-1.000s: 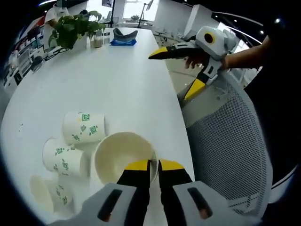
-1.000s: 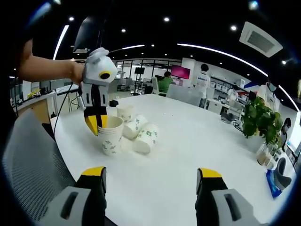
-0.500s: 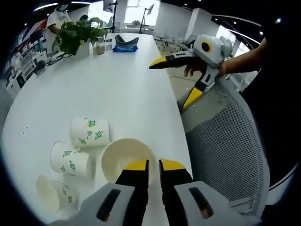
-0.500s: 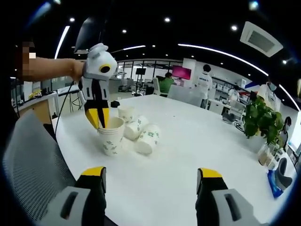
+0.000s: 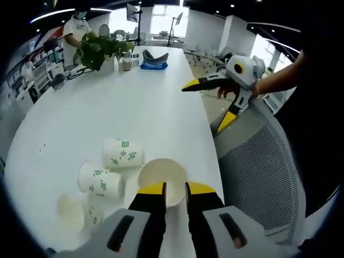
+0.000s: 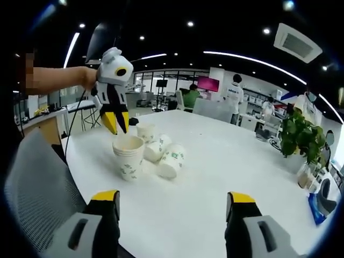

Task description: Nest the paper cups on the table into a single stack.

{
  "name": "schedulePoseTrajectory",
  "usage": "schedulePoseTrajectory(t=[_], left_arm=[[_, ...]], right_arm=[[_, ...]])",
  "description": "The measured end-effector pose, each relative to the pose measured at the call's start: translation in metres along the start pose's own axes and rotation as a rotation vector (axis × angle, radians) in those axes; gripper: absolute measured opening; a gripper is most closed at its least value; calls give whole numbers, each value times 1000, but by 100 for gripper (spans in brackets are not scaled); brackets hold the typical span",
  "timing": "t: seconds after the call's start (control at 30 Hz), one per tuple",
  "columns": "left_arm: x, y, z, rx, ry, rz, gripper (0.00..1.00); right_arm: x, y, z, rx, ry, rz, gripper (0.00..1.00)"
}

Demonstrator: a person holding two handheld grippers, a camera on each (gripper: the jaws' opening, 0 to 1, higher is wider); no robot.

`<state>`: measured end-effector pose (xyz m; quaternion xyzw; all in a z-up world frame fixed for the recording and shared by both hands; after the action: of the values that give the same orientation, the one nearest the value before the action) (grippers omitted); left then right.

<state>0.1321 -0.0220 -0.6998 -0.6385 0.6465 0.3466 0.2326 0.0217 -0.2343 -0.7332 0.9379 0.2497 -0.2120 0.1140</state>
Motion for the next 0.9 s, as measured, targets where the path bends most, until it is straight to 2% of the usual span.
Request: schedulePoseTrajectory(t=[0.07,0.33,0.53,0.7,0.9], left_arm=[[-6,0,-2,-11,16,-19,14],[-26,-20,8,-74,50,-107,21],[-28,-28,1,-96,103,-202,33],[-32,-51,8,-145,149,-225,37],[-26,-72,20,-172,125,-248,39]], right_arm=[[0,1,0,11,6,0,83],[0,2,0,36,14,-1,87],[1,1,2,24,0,-6,87],[1,1,3,15,-8,-7,86],[1,2,3,13,-12,1,86]])
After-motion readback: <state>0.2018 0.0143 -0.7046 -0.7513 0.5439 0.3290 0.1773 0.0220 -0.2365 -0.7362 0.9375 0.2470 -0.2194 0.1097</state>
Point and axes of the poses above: the point that each gripper's makers call its tool centre point, and the gripper's own axes: x roughly forward along the fingers, y roughly to its right, z roughly out of its underside, the point moved 5 cm from there along -x, roughly backward along the fingers, and after that the axes turned 2 degrees about -y, right-handed, at the moved point
